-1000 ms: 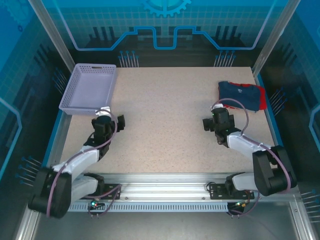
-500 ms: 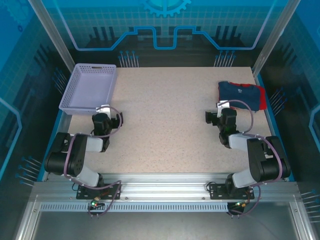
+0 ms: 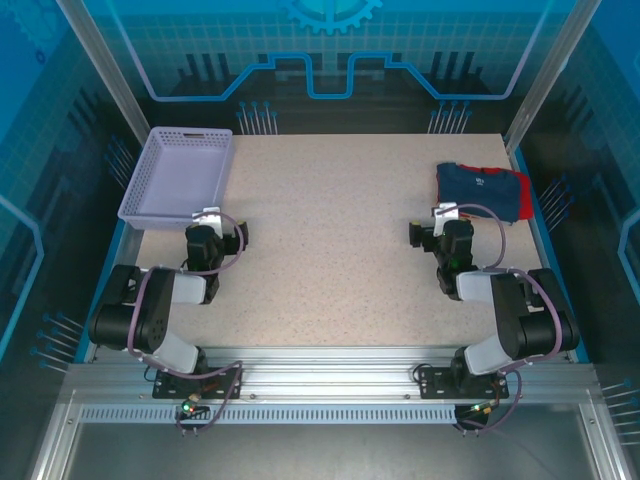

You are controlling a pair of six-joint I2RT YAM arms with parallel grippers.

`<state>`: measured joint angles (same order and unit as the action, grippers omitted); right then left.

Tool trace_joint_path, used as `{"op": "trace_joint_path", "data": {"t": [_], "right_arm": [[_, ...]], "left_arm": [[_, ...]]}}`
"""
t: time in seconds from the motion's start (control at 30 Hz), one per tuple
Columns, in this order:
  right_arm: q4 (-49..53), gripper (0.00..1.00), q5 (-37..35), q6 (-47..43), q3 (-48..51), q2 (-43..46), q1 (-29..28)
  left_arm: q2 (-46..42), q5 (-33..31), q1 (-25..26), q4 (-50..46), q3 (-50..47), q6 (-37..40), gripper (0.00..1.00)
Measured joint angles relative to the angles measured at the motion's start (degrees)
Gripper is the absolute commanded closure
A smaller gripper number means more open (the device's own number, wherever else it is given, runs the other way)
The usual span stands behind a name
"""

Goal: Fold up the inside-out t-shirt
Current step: Reset both arms

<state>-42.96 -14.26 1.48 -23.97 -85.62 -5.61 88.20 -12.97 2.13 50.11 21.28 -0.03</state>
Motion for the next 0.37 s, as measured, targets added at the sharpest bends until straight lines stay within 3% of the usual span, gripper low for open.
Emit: {"op": "trace_joint_path", "data": {"t": [0.37], "right_arm": [[-0.83, 0.00, -0.02, 0.00, 0.00, 0.00, 0.00]], "left_arm": [[0.00, 0.00, 0.00, 0.02, 0.00, 0.00, 0.01]]}}
